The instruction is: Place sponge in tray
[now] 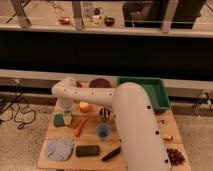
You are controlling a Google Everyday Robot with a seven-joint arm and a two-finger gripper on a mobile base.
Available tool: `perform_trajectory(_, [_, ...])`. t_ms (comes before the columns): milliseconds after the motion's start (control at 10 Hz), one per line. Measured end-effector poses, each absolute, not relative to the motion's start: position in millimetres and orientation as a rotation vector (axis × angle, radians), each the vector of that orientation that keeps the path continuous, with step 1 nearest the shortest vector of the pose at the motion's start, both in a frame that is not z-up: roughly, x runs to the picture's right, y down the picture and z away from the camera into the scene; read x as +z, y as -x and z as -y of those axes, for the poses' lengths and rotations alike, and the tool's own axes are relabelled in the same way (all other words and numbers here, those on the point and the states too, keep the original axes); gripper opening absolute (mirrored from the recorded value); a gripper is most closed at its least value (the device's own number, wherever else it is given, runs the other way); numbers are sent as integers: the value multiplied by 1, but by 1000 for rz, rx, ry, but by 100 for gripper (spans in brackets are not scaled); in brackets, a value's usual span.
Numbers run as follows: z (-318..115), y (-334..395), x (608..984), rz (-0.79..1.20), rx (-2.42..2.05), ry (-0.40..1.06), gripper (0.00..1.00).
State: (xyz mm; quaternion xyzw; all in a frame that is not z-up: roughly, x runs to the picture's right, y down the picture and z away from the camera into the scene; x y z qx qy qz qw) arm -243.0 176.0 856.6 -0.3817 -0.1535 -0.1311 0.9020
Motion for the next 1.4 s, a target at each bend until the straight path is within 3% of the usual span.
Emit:
perform_trajectory(600, [-148, 284, 787, 438, -328, 678, 19])
perform_trajectory(1400, [-142, 286, 786, 445, -314, 658, 19])
